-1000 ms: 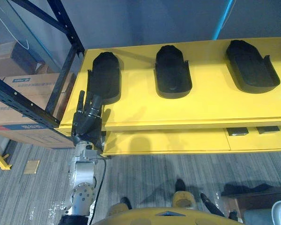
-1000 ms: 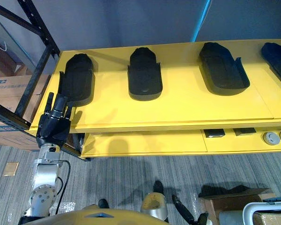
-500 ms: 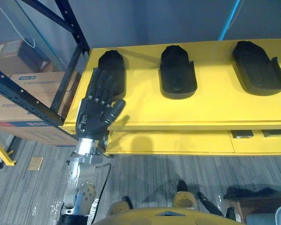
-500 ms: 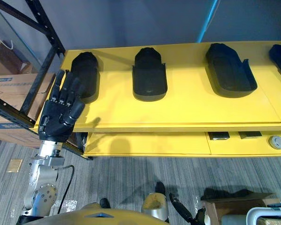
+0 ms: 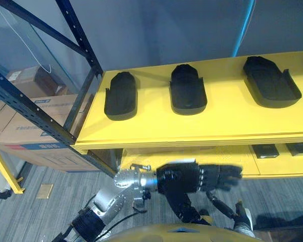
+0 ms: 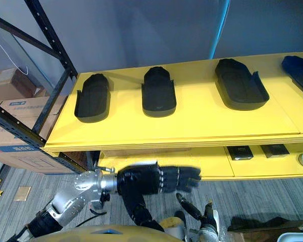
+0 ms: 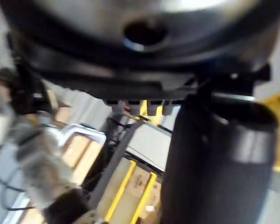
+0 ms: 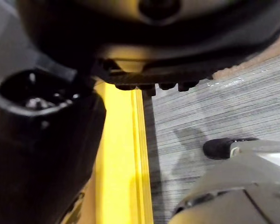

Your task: Walk over and take three plastic housings, then place them on the shelf

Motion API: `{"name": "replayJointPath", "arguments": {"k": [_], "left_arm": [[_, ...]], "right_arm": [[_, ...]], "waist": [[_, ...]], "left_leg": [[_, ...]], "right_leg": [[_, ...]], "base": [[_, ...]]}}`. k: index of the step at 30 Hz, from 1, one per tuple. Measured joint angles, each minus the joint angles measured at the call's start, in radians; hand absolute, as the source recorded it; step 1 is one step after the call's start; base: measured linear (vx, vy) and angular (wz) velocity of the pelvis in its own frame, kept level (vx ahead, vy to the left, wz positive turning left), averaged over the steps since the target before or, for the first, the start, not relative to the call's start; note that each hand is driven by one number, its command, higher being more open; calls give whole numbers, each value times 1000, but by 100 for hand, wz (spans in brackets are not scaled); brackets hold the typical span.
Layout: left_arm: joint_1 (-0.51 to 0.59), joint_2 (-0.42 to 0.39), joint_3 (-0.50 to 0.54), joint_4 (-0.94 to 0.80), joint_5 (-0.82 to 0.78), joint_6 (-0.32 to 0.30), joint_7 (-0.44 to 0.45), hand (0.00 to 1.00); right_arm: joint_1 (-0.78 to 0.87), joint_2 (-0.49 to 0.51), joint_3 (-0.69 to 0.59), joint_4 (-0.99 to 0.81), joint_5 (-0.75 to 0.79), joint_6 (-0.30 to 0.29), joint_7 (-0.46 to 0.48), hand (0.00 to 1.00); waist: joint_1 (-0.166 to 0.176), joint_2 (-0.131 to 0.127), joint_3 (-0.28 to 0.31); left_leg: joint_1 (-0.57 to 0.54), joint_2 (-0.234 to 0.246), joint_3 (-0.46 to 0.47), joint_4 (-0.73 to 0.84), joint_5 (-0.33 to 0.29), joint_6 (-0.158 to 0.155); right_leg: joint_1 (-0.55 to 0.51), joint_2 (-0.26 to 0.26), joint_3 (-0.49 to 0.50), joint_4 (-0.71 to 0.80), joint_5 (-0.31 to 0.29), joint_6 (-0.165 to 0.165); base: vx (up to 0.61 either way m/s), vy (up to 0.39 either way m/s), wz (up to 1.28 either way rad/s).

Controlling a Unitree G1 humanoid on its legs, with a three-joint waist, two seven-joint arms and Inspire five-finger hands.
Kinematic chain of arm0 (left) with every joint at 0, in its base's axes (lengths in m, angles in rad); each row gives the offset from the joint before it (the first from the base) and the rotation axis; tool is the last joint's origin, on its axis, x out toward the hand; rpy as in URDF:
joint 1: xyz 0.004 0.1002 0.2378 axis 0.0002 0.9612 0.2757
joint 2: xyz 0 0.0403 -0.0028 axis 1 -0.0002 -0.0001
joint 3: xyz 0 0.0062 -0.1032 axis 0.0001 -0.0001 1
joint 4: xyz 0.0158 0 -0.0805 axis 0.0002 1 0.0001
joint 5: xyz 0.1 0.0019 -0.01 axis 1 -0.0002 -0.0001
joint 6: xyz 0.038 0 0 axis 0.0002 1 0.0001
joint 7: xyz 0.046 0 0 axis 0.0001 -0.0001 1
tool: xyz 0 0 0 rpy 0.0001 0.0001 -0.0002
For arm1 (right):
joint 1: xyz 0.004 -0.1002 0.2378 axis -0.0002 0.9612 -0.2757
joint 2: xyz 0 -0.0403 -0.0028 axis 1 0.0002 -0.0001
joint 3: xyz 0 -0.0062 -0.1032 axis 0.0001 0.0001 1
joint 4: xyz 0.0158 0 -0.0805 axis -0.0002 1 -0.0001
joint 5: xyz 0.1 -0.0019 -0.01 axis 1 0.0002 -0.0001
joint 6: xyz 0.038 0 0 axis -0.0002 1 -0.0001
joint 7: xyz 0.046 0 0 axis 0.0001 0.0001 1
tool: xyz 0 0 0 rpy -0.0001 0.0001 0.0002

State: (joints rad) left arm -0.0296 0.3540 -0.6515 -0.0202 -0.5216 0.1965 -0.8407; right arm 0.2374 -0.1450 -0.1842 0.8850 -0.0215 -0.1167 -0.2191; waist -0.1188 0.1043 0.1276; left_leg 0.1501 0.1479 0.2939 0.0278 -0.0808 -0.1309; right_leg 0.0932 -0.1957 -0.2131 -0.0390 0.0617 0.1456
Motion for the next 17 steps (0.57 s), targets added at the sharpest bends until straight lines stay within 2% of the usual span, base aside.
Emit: {"name": "replayJointPath", "arguments": {"k": [2, 7, 9, 13, 16, 17], "left_arm": [[33, -2, 4, 105, 26, 49, 103, 100], [130, -55, 114, 331, 102, 61, 306, 100], [181, -88, 228, 464, 104, 33, 418, 100], [211, -111, 356, 623, 113, -18, 478, 100], [238, -142, 460, 740, 170, -104, 516, 100], [237, -164, 503, 773, 150, -124, 553, 100]], "right_arm": [[-11, -1, 2, 23, 30, 18, 3, 100], [-17, -1, 2, 41, 37, 24, 6, 100], [-19, -1, 0, 41, 37, 25, 15, 100], [-20, -1, -7, 42, 68, 56, 46, 100], [-39, 1, -26, 72, 153, 129, 127, 100], [-44, 6, -44, 92, 180, 162, 166, 100]], "waist": [[-1, -8, -1], [5, -23, 2], [9, -35, 6], [31, -43, 9], [40, -56, 6], [53, -62, 8]], "left_leg": [[1, -1, -1, -1, 2, 0], [18, -3, -6, -2, 2, 0], [23, -4, -16, -1, 2, 1], [34, -2, -22, 0, 4, 1], [41, 1, -29, 0, 6, -1], [54, 3, -29, -1, 6, -2]], "right_leg": [[1, 0, -1, 0, 0, 1], [20, -2, -3, -3, 1, 2], [36, -4, -18, -12, 3, 5], [56, -2, -28, -17, 3, 6], [69, 0, -36, -19, 3, 6], [83, 2, -37, -20, 3, 6]], "base": [[-7, -2, 2], [-2, 0, 1], [-31, -2, 13], [-29, -6, 8], [-15, -5, 5], [0, 0, 0]]}}
